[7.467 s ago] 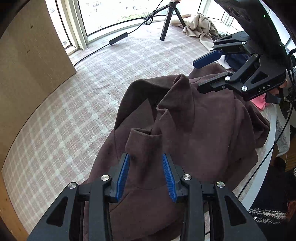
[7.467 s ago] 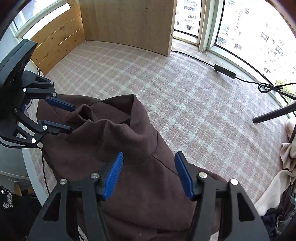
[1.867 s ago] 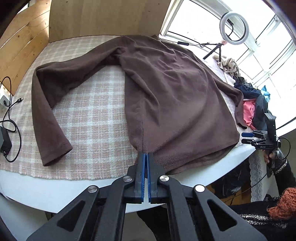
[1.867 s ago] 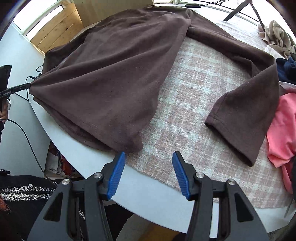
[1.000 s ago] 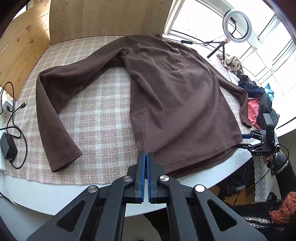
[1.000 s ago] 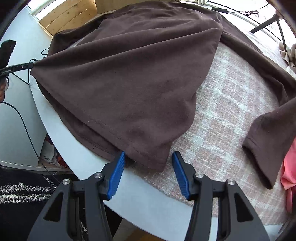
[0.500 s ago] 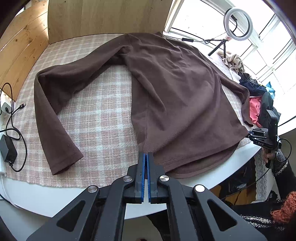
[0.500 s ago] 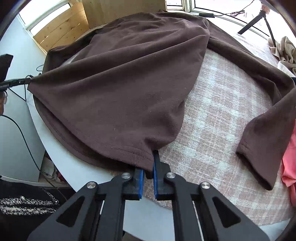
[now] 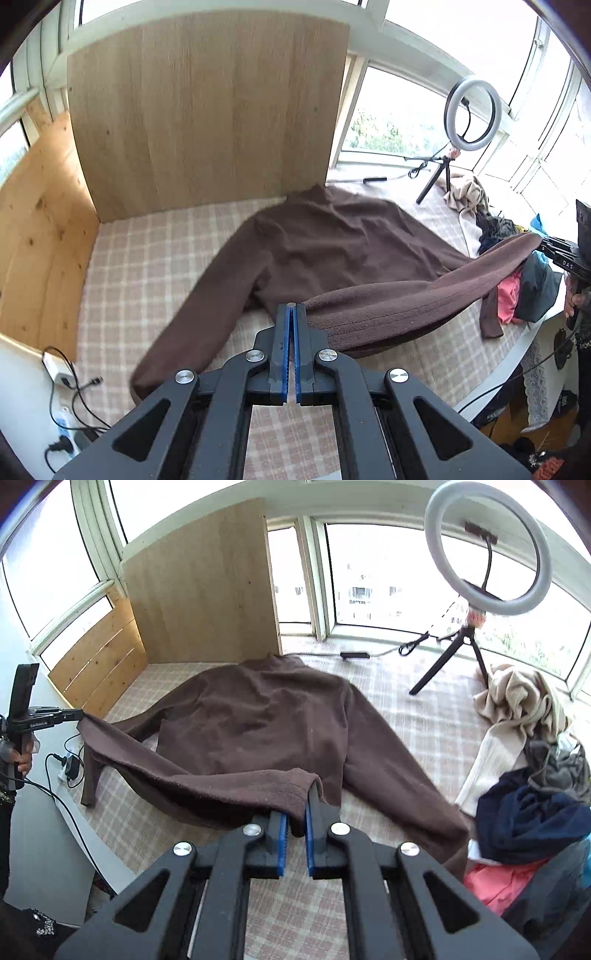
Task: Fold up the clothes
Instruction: 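Lift the hem with both grippers and flip the top over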
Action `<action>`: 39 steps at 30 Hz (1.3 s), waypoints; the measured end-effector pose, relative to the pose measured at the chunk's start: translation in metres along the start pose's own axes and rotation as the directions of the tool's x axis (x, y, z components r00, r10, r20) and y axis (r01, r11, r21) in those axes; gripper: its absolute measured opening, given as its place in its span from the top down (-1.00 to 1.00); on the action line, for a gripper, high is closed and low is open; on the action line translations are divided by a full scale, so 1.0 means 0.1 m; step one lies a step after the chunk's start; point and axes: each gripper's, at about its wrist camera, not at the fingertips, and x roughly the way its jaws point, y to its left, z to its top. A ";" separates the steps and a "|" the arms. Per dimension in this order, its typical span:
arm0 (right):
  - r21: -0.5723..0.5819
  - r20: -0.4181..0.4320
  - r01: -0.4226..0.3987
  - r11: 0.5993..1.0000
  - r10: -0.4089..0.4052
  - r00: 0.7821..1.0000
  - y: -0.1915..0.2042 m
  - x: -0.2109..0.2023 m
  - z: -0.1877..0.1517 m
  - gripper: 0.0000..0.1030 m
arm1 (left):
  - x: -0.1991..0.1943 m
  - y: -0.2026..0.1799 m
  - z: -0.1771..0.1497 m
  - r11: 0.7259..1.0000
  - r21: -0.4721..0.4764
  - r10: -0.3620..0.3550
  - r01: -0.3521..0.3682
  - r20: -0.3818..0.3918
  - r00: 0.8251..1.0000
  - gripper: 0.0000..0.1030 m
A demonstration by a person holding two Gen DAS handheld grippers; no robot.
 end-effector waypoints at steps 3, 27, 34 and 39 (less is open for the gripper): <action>-0.120 0.117 0.094 0.988 -0.080 0.990 0.17 -0.58 0.66 0.86 | -0.83 -0.13 0.28 0.996 0.076 0.041 -0.052 0.137 0.990 0.98; 0.017 -0.455 -0.137 0.990 0.129 0.881 -0.06 0.89 -1.48 0.08 | 0.78 0.20 -1.48 0.999 0.043 0.004 0.012 -0.357 0.934 0.90; 0.035 -0.289 0.080 0.996 -0.066 0.955 -0.77 1.90 -0.44 0.06 | 2.38 0.47 -0.09 0.998 0.057 0.002 0.018 -0.332 0.943 0.67; 0.054 -0.373 0.123 0.991 -0.094 0.923 -1.08 2.68 -0.30 0.06 | 3.13 0.48 0.04 0.994 0.095 -0.015 0.061 -0.423 0.906 0.97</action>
